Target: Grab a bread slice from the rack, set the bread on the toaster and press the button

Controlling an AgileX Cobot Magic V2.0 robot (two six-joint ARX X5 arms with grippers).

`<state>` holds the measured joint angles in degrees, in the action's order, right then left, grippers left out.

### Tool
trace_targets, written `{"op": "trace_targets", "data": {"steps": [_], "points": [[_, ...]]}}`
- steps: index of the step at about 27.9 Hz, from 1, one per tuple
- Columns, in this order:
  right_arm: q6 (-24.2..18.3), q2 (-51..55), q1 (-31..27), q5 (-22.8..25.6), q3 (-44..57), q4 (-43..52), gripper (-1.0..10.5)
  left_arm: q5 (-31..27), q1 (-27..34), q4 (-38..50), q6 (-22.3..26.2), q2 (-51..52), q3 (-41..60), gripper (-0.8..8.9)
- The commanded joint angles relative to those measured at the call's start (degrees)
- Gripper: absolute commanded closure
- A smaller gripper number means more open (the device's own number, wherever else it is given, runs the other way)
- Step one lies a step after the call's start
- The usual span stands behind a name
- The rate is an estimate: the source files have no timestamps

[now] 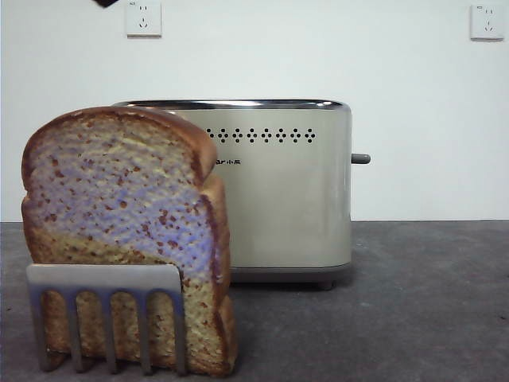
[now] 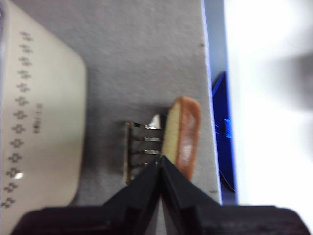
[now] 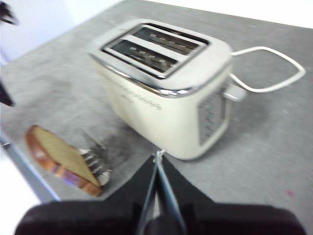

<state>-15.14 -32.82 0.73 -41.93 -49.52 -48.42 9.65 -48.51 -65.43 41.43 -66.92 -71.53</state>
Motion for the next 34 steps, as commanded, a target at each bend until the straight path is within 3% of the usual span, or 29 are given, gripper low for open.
{"op": "trace_targets", "data": {"steps": [1,5,9,22,26,31,34], "points": [[-2.9,0.1,0.1,-3.1,-0.5,0.0,9.5,0.0,-0.6,-0.1,0.1,-0.6,0.1,8.04],[-6.4,0.0,1.3,-3.5,-0.5,-2.6,9.5,-1.6,-1.1,-0.1,-0.6,-1.0,0.1,7.99],[-9.2,0.0,3.9,-3.0,-0.5,-5.9,9.5,-2.1,-1.1,-1.1,-1.6,-1.7,0.1,6.74],[-9.2,0.0,8.7,0.4,-0.5,-9.5,9.5,-2.1,-4.3,-3.4,-4.2,-5.4,0.1,6.43],[-9.2,0.0,9.1,3.0,-0.5,-9.6,9.5,-2.3,-5.4,-4.0,-6.3,-7.7,0.1,5.07],[-9.2,0.0,9.1,4.0,-0.5,-10.1,9.5,-2.6,-5.5,-4.1,-6.5,-10.6,0.1,4.99],[-9.1,0.0,9.1,4.0,-0.5,-10.0,9.5,-5.7,-5.8,-4.1,-6.5,-12.1,0.1,5.04]]}}
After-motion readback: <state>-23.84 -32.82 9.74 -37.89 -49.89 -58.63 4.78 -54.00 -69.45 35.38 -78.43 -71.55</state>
